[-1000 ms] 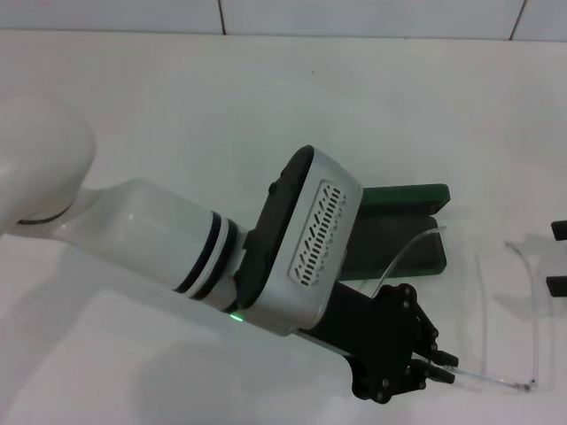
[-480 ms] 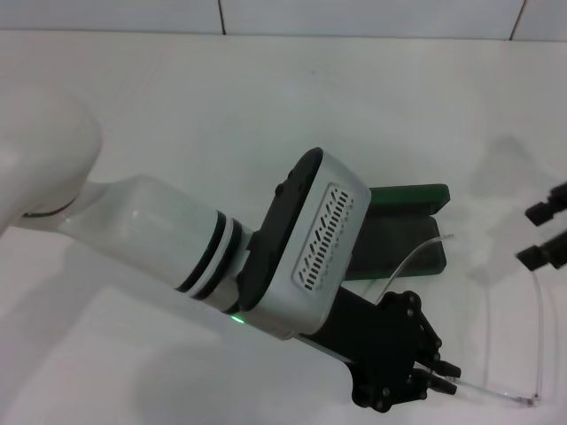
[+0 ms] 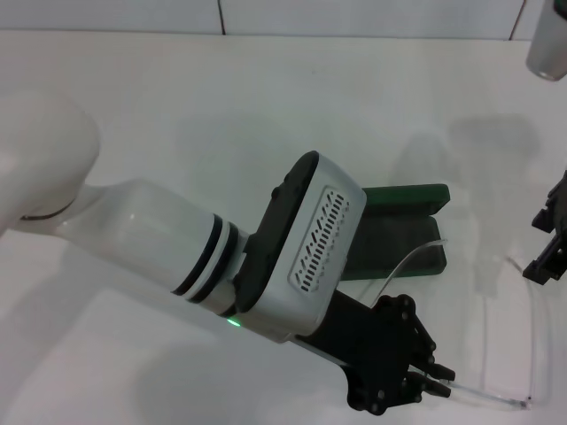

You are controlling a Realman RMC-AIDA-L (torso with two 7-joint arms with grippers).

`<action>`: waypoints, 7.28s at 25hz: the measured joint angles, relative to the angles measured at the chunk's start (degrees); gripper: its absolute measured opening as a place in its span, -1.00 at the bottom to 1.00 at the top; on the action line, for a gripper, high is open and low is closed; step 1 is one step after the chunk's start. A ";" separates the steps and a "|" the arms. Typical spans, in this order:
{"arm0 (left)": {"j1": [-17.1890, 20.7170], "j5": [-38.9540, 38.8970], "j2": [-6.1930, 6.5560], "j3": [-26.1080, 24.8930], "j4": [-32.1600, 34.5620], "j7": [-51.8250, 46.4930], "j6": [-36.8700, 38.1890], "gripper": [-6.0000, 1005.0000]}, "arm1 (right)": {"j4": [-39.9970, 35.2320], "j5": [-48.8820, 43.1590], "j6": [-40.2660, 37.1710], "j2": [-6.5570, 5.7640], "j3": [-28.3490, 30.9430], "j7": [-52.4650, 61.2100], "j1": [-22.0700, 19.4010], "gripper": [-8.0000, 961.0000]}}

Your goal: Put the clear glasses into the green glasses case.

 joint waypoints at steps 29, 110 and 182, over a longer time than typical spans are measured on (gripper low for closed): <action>0.91 -2.49 -0.33 0.63 -0.08 4.68 -0.09 -0.88 | -2.47 12.10 11.96 3.43 -21.00 4.64 -1.01 0.77; 0.96 -6.03 -0.09 -3.11 -1.52 9.28 1.13 -0.88 | -5.69 14.07 7.00 2.60 -5.39 -8.80 -4.55 0.76; 0.74 -10.36 0.00 -6.91 -4.50 21.77 8.80 -0.88 | 35.31 27.01 -4.17 -3.93 20.24 -21.91 -4.47 0.57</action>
